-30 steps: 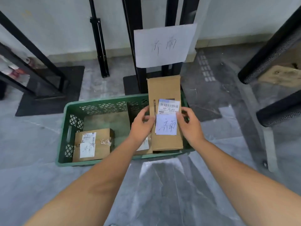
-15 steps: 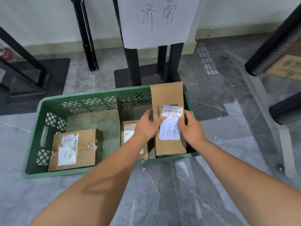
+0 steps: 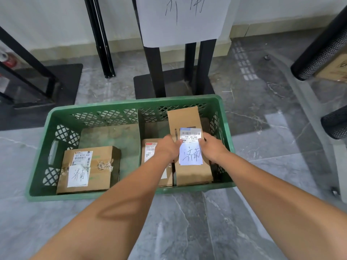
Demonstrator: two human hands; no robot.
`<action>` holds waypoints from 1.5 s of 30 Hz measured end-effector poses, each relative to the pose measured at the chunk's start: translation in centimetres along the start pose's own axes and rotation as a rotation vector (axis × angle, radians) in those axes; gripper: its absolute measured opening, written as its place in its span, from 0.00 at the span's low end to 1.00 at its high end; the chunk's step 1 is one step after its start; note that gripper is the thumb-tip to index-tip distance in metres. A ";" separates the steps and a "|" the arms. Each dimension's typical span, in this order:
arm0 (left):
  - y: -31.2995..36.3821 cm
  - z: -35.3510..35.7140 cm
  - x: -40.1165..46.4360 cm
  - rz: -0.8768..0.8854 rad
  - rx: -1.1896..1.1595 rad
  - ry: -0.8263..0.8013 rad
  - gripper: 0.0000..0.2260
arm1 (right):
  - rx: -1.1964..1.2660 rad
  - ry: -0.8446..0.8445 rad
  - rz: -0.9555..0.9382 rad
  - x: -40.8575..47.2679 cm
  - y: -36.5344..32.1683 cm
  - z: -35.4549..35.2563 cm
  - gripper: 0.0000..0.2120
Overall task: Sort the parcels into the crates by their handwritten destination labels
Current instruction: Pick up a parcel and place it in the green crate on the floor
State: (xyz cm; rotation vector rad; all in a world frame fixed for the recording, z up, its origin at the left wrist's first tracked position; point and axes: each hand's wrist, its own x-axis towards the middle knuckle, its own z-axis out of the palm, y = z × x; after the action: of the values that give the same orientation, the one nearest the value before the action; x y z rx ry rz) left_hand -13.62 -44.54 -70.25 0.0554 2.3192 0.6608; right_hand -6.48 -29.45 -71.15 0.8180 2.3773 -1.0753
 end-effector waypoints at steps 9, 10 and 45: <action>-0.7 0.5 1.0 0.064 0.254 -0.007 0.28 | 0.107 -0.097 -0.004 -0.1 0.5 0.7 0.22; -0.8 0.5 1.0 0.063 0.260 -0.026 0.33 | 0.109 -0.111 -0.008 0.0 0.6 0.8 0.25; 6.7 -9.0 -14.2 0.166 0.362 0.184 0.34 | -0.122 0.148 -0.011 -13.8 -7.4 -9.7 0.36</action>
State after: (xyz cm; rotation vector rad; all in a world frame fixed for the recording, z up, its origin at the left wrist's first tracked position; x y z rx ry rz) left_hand -9.85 -45.83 -52.61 0.3712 2.6080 0.3273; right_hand -2.16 -30.60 -53.30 0.8684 2.5438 -0.8922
